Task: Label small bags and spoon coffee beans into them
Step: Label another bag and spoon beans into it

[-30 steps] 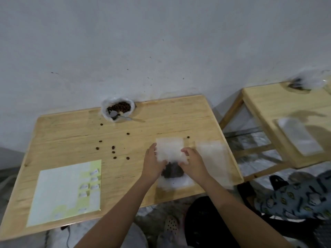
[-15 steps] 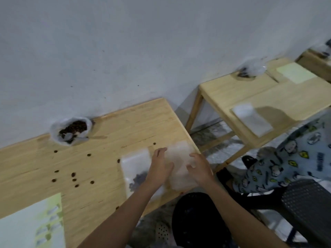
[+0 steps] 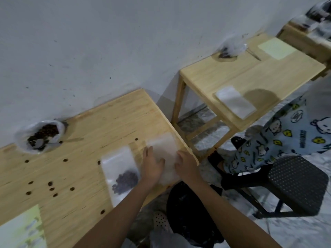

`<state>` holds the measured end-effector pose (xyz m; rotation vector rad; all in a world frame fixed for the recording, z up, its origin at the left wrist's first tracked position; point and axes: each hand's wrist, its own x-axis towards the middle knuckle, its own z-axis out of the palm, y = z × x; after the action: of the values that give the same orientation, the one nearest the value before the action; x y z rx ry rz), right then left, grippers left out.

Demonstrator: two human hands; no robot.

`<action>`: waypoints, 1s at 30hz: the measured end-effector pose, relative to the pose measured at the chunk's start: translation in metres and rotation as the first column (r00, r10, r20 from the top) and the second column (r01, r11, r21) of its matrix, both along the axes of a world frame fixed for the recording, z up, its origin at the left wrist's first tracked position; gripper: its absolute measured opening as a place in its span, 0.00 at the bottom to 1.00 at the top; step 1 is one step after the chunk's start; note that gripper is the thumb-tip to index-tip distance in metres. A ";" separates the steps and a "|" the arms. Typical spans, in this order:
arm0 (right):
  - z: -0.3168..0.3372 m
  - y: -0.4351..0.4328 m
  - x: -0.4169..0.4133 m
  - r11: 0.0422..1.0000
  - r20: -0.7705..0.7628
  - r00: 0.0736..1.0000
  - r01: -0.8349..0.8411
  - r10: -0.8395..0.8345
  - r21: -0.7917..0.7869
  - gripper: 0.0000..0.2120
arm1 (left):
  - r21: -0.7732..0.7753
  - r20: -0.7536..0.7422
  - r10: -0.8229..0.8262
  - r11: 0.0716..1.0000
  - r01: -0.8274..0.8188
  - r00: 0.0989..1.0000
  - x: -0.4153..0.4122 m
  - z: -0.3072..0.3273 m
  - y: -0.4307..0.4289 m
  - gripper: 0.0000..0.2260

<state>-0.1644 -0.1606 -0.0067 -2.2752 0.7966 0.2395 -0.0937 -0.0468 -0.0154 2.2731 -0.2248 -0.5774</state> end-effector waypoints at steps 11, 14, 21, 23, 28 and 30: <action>0.032 -0.006 0.012 0.904 0.345 0.844 0.326 -0.411 0.278 0.05 | -0.497 0.090 0.239 0.852 -0.164 0.967 0.004 0.031 0.004 0.19; 0.060 -0.012 0.029 0.898 0.343 0.854 0.272 -0.391 0.345 0.06 | -0.642 0.044 0.243 0.750 -0.159 0.969 0.018 0.057 0.014 0.22; 0.114 0.016 0.084 0.926 0.479 0.877 -0.148 -0.039 0.346 0.08 | -0.729 -0.121 0.213 0.644 -0.232 0.970 0.083 0.127 0.092 0.16; 0.127 0.037 0.102 0.910 0.487 0.870 -0.259 0.076 0.323 0.10 | -0.706 -0.138 0.127 0.683 -0.188 0.982 0.094 0.142 0.125 0.14; 0.148 0.105 0.145 0.928 0.552 0.789 -0.366 0.269 0.072 0.08 | -0.674 -0.110 0.121 0.720 -0.163 0.987 0.106 0.167 0.202 0.10; 0.155 0.134 0.160 0.940 0.617 0.739 -0.342 0.271 -0.002 0.08 | -0.671 -0.073 0.213 0.712 -0.206 0.974 0.107 0.171 0.228 0.10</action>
<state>-0.0048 -0.0262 0.1485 -2.1641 0.0582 -0.2989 0.0131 0.1809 0.1558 1.5521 -0.1438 -0.2895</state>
